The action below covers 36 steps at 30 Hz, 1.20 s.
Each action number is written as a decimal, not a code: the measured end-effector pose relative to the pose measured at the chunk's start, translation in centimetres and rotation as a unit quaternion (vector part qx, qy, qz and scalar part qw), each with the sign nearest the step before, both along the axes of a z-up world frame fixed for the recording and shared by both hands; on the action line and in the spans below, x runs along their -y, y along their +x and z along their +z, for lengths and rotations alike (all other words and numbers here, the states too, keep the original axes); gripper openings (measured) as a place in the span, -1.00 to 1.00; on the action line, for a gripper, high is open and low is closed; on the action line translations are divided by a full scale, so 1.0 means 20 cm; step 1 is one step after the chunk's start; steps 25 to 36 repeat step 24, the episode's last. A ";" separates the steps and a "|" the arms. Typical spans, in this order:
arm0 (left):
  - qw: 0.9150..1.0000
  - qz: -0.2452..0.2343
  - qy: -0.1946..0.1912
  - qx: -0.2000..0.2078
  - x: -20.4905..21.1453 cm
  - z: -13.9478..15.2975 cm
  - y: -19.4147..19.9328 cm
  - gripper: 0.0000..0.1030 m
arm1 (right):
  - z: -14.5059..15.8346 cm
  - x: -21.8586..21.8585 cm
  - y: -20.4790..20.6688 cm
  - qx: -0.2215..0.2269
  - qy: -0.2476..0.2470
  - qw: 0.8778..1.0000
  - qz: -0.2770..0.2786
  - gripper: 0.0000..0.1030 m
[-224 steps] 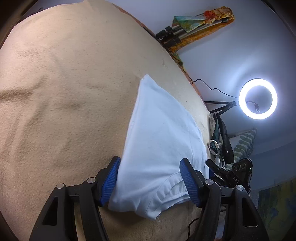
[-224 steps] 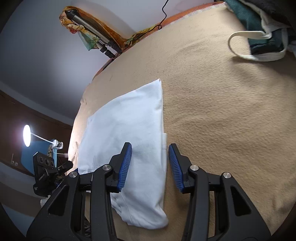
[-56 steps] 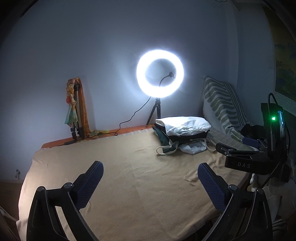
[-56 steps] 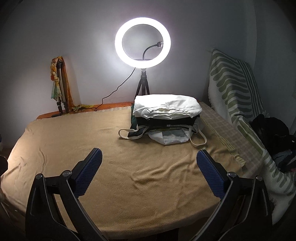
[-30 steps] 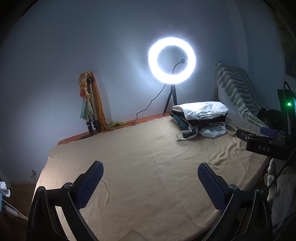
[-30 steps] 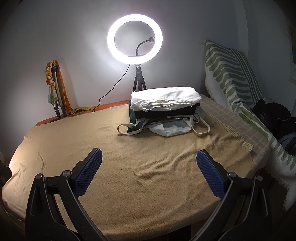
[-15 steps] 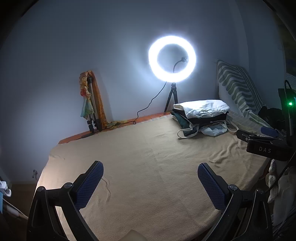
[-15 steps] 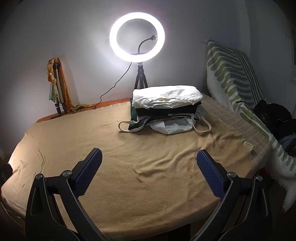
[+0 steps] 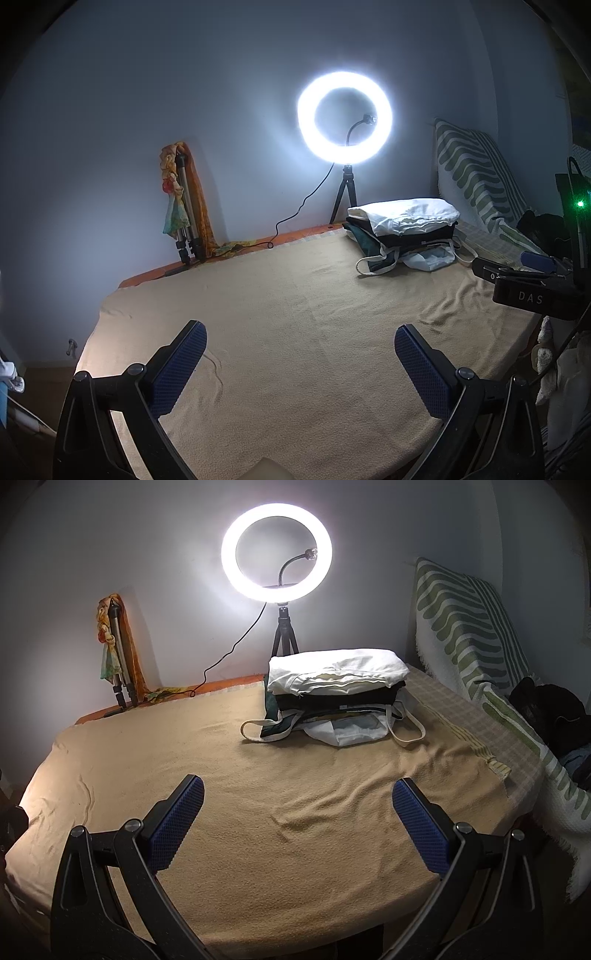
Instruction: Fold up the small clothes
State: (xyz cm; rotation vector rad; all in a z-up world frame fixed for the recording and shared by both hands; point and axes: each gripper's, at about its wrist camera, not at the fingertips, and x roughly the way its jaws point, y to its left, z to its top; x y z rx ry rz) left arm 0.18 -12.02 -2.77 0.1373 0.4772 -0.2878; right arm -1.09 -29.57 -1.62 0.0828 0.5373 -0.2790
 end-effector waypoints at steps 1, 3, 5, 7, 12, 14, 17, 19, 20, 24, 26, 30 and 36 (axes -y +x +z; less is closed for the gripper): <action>1.000 0.000 0.000 0.000 0.00 0.00 0.00 0.99 | 0.00 0.00 0.00 0.000 0.000 1.000 0.000 1.00; 1.000 0.001 0.000 0.001 0.00 0.00 0.00 0.99 | 0.00 0.00 0.00 0.000 0.000 1.000 0.000 1.00; 1.000 0.001 0.000 0.000 0.00 0.00 0.00 0.99 | 0.00 0.00 0.00 -0.001 0.000 1.000 0.000 1.00; 1.000 0.002 -0.001 0.001 0.00 0.00 0.00 0.99 | 0.00 -0.01 0.00 -0.001 -0.001 1.000 0.000 1.00; 1.000 0.007 0.000 0.002 -0.01 0.01 0.00 0.99 | 0.00 -0.01 0.00 -0.002 -0.002 1.000 0.003 1.00; 1.000 0.009 0.000 0.002 -0.02 0.01 0.00 0.99 | 0.00 -0.01 0.01 -0.003 -0.002 1.000 0.005 1.00; 1.000 0.009 -0.005 0.000 -0.03 0.01 0.00 0.99 | -0.01 -0.02 0.01 -0.003 -0.003 1.000 0.006 1.00; 1.000 0.010 -0.004 0.001 -0.03 0.01 0.01 0.99 | -0.01 -0.02 0.01 -0.003 -0.003 1.000 0.006 1.00; 1.000 0.012 -0.001 0.004 -0.03 0.01 0.00 0.99 | -0.01 -0.02 0.01 -0.003 -0.004 1.000 0.007 1.00; 1.000 0.012 0.000 0.006 -0.03 0.02 0.00 0.99 | -0.01 -0.03 0.01 -0.003 -0.004 1.000 0.007 1.00; 1.000 0.012 0.000 0.006 -0.03 0.02 0.00 0.99 | -0.01 -0.03 0.01 -0.003 -0.004 1.000 0.007 1.00; 1.000 0.012 0.000 0.006 -0.03 0.02 0.00 0.99 | -0.01 -0.03 0.01 -0.003 -0.004 1.000 0.007 1.00; 1.000 0.012 0.000 0.006 -0.03 0.02 0.00 0.99 | -0.01 -0.03 0.01 -0.003 -0.004 1.000 0.007 1.00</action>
